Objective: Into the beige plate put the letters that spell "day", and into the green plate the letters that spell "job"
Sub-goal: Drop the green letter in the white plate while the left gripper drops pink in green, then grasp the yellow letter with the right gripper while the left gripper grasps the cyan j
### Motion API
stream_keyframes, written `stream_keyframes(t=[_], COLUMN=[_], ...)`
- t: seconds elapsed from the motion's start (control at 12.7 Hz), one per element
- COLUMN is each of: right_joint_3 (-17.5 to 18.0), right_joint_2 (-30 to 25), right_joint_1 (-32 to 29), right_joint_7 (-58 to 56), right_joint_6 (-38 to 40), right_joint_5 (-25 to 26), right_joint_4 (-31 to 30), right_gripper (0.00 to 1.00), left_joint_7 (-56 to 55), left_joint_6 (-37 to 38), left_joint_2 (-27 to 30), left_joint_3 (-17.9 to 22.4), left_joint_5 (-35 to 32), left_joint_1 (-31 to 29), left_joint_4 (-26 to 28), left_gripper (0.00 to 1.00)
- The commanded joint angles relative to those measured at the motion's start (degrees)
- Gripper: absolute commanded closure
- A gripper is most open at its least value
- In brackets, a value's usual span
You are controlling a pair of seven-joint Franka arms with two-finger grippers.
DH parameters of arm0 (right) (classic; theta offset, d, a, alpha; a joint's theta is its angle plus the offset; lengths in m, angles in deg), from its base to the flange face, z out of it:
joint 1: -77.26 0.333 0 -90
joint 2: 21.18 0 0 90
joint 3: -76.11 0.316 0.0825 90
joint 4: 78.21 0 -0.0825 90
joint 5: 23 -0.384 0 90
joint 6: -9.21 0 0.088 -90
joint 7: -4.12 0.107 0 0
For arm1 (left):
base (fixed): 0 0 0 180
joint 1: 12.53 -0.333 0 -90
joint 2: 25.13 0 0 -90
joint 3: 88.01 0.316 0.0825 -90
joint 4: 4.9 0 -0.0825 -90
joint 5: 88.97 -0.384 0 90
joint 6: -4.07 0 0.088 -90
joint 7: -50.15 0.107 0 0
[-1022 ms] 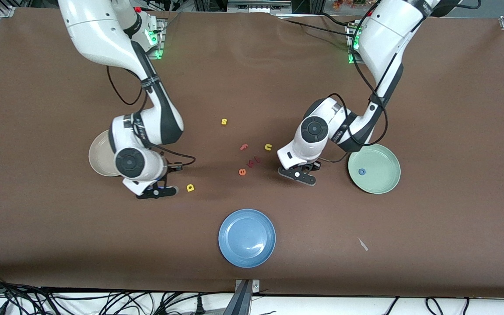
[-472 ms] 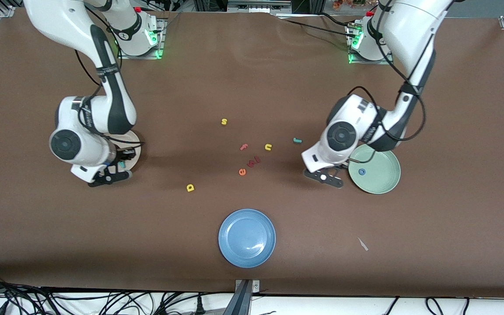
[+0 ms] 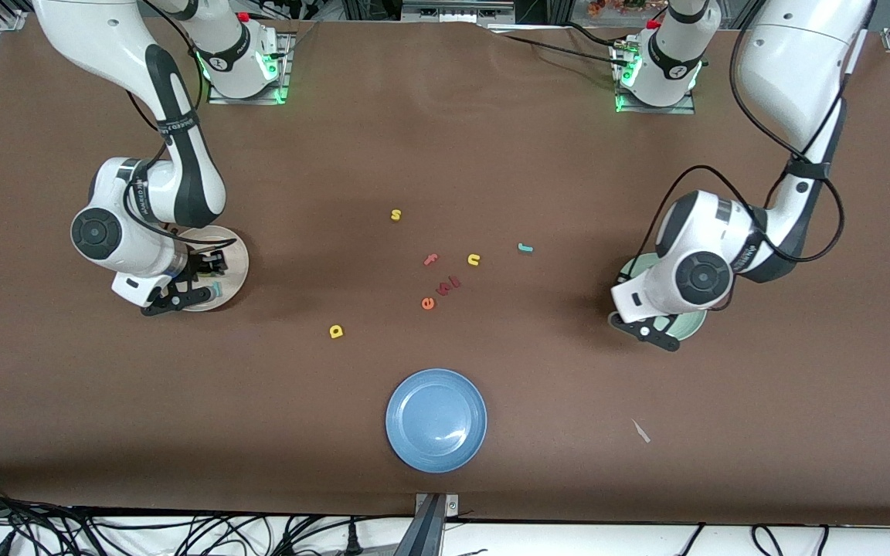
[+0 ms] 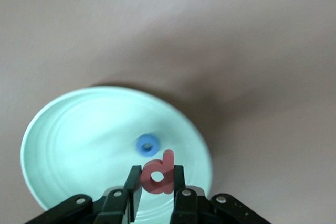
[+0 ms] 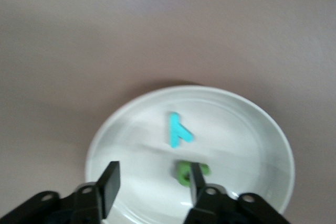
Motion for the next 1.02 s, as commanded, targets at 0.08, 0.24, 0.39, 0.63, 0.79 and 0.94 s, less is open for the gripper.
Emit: stream_keyframes(t=[0.08, 0.24, 0.39, 0.63, 0.79, 0.94], right_joint_3=[4.11, 8.06, 10.53, 12.20, 13.26, 14.06], right_joint_2=[1.85, 5.89, 10.72, 17.40, 21.19, 24.97], right_joint_1=[2.66, 3.02, 3.02, 2.93, 2.93, 2.84], right_joint_7=[8.36, 12.15, 12.60, 12.69, 12.70, 12.70], right_joint_6=[2.38, 2.29, 2.20, 2.12, 1.94, 1.85], right_joint_5=[-2.68, -2.60, -2.68, -2.68, -2.51, -2.60], right_joint_4=[7.11, 12.56, 19.32, 26.89, 31.81, 36.73], right_gripper=[0.00, 0.00, 0.00, 0.00, 0.00, 0.01], left_joint_7=[1.07, 1.07, 0.98, 0.37, 0.10, -2.69], left_joint_6=[-0.32, -0.68, -2.42, -2.88, -2.53, -0.43], left_joint_2=[2.38, 3.25, 3.26, 3.17, 4.57, 6.42], left_joint_3=[-0.87, -0.96, -0.96, -0.96, -1.31, -3.41], left_joint_5=[-1.61, -1.61, -1.43, -1.08, -0.91, 2.41], left_joint_1=[-3.24, -5.36, -6.23, -7.03, -6.86, -6.94], left_joint_4=[6.10, 8.92, 11.12, 11.31, 10.70, 10.43], left_gripper=[0.89, 0.88, 0.82, 0.00, 0.00, 0.00])
